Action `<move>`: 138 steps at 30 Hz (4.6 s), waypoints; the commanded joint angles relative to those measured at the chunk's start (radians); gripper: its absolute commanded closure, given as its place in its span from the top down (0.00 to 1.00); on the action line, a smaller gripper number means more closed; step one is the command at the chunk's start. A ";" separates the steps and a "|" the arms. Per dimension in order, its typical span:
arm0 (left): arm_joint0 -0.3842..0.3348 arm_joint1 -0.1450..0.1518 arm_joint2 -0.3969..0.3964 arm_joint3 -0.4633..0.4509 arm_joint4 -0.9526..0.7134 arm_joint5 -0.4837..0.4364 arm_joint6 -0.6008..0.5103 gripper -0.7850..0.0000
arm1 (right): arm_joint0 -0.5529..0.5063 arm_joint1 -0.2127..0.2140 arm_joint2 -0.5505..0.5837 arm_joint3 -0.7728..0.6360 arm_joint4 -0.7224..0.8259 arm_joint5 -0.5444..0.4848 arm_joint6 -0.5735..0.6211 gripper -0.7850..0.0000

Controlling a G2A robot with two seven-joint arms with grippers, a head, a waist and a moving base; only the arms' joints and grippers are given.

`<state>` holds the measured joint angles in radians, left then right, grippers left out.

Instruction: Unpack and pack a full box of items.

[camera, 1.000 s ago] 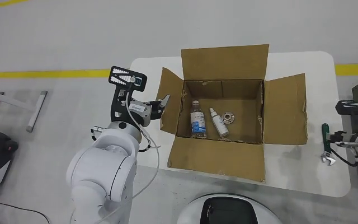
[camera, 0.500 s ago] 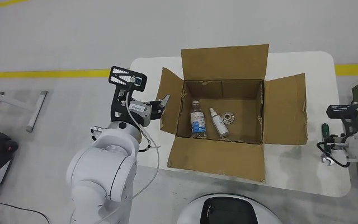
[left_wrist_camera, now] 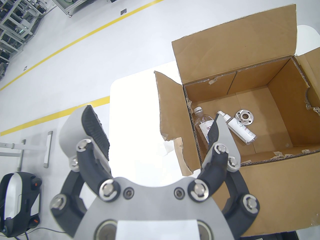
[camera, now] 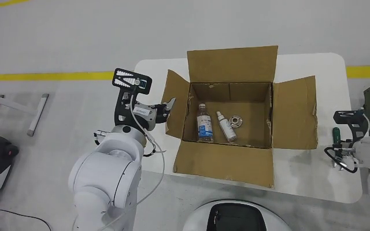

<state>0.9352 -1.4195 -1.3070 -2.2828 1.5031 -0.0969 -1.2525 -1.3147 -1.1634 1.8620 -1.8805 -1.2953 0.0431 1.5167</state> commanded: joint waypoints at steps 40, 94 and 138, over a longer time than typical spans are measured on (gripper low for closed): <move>0.000 0.000 0.000 0.000 0.000 0.000 0.000 1.00 | 0.318 0.044 -0.017 -0.469 0.457 0.140 -0.028 0.00; 0.000 0.000 0.000 0.000 0.000 0.000 0.000 1.00 | 0.342 -0.090 -0.358 -0.341 0.110 0.246 -0.321 0.00; 0.000 0.000 0.000 0.000 0.000 0.000 0.000 1.00 | 0.153 -0.050 -0.179 -0.047 1.051 0.225 -0.245 0.00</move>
<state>0.9352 -1.4195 -1.3070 -2.2828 1.5031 -0.0969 -1.2525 -1.1653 -1.2153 1.7071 -1.9312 -0.2084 0.2565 1.2878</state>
